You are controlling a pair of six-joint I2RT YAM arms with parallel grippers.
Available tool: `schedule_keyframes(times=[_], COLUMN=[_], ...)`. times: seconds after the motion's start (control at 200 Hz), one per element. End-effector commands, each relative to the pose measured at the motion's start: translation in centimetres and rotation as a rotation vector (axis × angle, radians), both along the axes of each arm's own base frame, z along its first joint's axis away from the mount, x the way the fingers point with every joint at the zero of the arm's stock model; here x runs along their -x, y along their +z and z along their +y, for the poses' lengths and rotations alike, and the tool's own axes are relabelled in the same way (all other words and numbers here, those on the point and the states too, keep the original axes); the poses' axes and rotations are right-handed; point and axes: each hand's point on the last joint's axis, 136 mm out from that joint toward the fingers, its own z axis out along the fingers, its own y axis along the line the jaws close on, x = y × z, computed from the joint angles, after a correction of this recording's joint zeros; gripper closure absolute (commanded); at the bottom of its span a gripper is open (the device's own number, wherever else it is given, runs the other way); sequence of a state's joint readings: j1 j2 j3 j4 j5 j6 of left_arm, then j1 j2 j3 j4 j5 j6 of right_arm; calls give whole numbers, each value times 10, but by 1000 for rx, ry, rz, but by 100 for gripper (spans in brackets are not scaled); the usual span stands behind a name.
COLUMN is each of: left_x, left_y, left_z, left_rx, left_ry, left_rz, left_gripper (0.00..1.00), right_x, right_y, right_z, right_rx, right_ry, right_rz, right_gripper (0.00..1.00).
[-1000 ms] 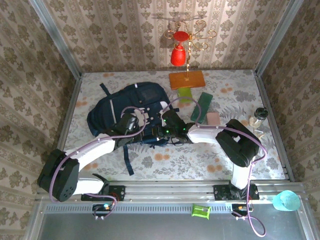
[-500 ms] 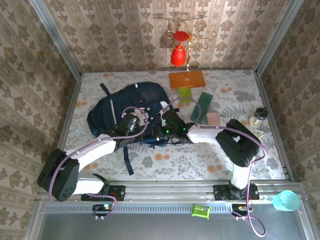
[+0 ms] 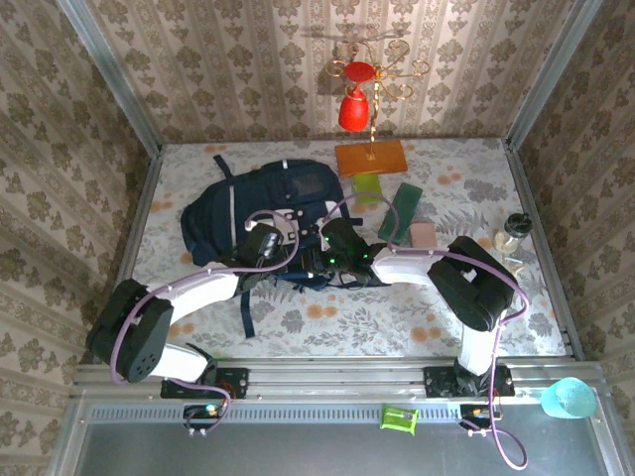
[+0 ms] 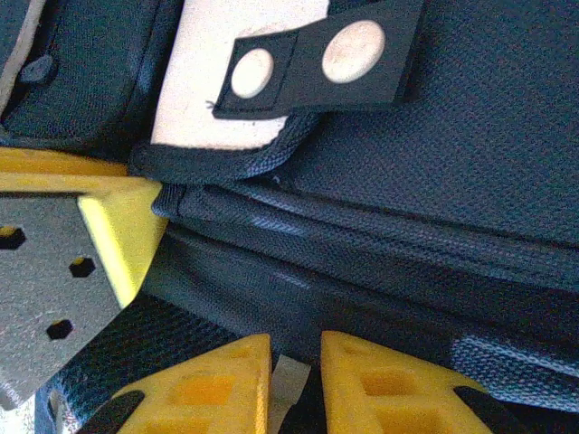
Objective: Pack books, pencil case, and school supplies into a backpack
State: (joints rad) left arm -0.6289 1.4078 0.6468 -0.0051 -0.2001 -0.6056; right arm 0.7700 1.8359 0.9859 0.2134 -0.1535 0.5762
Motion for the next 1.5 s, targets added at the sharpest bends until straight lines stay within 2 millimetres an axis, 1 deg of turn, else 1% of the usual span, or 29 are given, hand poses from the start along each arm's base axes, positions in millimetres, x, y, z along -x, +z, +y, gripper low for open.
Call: schedule_keyframes(times=[0.0, 0.1, 0.215, 0.46, 0.595, 0.655, 0.815, 0.885, 1.01, 1.13, 1.27, 1.325, 1.365, 1.375, 1.39, 1.455, 1.495], left_x=[-3, -6, -10, -13, -13, -12, -8, -5, -1, 3, 9, 11, 15, 13, 12, 14, 16], left_y=[-11, -10, -8, 0, 7, 12, 27, 34, 40, 48, 54, 56, 57, 57, 58, 60, 62], left_z=[-1, -2, -4, -3, -2, -1, 6, 12, 25, 34, 44, 48, 46, 52, 55, 53, 49], left_rx=[-19, -13, -15, -9, 7, 18, 54, 70, 93, 117, 126, 133, 146, 150, 155, 189, 211], left_ry=[-1, 1, -3, -7, -8, -9, -4, 6, 19, 26, 15, 12, -3, 15, 23, 10, -3], left_rz=[-1, -13, -23, -39, -54, -63, -100, -121, -139, -159, -184, -188, -189, -190, -192, -198, -200], left_gripper=[72, 76, 83, 91, 96, 100, 100, 100, 100, 100, 100, 100, 100, 100, 100, 100, 100], right_x=[22, 23, 24, 26, 28, 28, 27, 27, 23, 16, 2, -5, -10, -12, -14, -22, -25], right_y=[-38, -40, -43, -47, -54, -56, -63, -66, -73, -76, -72, -68, -66, -65, -63, -53, -43], right_z=[-12, -14, -16, -21, -31, -35, -49, -56, -71, -89, -113, -120, -125, -126, -128, -129, -122], right_rx=[80, 88, 98, 124, 166, 180, 211, 227, 249, 283, 303, 305, 307, 307, 305, 283, 247], right_ry=[26, 26, 25, 18, -3, -13, -65, -95, -155, -204, -254, -266, -274, -278, -281, -275, -241], right_rz=[104, 107, 111, 117, 132, 139, 169, 187, 221, 233, 226, 217, 215, 214, 211, 189, 165], right_gripper=[78, 78, 78, 79, 81, 81, 83, 84, 86, 87, 88, 88, 88, 88, 88, 87, 86])
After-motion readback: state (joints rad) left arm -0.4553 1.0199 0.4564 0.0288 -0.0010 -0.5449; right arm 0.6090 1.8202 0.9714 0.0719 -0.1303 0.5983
